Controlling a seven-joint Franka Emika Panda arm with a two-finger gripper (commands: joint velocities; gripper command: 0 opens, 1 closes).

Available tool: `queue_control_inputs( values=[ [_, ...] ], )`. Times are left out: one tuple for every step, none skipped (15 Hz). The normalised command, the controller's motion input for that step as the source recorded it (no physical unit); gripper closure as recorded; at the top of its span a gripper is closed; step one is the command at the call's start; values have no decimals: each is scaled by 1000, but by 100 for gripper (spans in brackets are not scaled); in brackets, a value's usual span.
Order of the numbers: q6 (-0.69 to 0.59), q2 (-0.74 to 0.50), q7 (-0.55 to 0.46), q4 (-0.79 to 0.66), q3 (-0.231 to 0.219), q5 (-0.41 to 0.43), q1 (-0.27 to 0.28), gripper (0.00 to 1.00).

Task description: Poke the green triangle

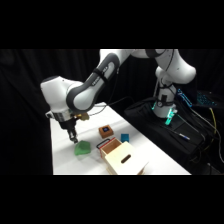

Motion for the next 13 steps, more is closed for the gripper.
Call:
queue_control_inputs(
  values=[
    [-193,-663,24,-492,-60,-130,87,58],
    [-255,-660,-4,-469,-44,-113,70,48],
    [-291,-636,-39,-431,-23,-79,45,35],
    [-268,-625,-18,-417,-43,-103,55,25],
    [-272,-597,-3,-381,-49,-106,57,14],
    [-268,-558,2,-342,-48,-92,51,1],
    [-253,-517,12,-305,-53,-97,53,0],
    [-227,-471,17,-271,-60,-117,60,0],
    [-198,-442,19,-259,-54,-115,67,0],
    [-171,-409,32,-243,-55,-126,77,0],
    [-152,-366,72,-217,-61,-132,85,0],
    [-115,-336,70,-209,-54,-120,85,0],
    [-96,-305,14,-201,-48,-139,82,0]
  ],
)
